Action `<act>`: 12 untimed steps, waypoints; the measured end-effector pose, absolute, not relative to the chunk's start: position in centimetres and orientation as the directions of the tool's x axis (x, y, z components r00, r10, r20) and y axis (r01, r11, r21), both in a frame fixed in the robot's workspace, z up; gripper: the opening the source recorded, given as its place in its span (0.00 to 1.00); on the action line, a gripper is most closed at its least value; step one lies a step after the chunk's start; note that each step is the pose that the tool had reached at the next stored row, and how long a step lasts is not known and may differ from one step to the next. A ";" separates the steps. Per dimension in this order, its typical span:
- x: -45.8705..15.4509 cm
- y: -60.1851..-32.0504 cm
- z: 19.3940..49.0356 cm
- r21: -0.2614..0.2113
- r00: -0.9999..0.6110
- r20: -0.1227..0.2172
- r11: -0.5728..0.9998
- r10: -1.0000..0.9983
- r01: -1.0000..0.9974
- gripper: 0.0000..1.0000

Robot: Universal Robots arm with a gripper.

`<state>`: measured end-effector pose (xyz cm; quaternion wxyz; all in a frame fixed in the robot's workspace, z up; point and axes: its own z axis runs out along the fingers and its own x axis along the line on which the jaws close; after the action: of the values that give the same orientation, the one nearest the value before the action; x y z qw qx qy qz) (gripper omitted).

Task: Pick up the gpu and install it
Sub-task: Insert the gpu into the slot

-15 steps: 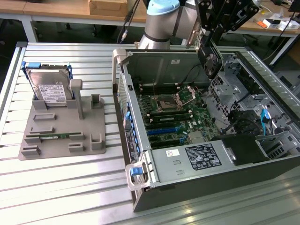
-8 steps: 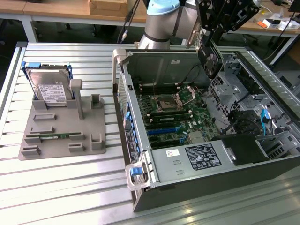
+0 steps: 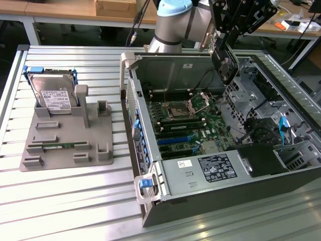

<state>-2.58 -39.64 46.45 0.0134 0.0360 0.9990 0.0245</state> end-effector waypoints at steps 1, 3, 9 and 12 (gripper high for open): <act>-2.6 -39.6 46.5 0.050 -0.997 -0.025 0.997 0.067 0.065 0.26; -2.6 -39.6 46.4 0.050 -0.999 -0.025 0.998 0.043 0.041 0.26; -2.6 -39.6 46.5 0.050 -0.999 -0.025 0.998 -0.026 -0.028 0.26; -2.6 -39.6 46.4 0.050 -0.998 -0.025 0.997 -0.050 -0.051 0.26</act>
<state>-2.58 -39.64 46.45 0.0119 -0.0255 0.9993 0.0253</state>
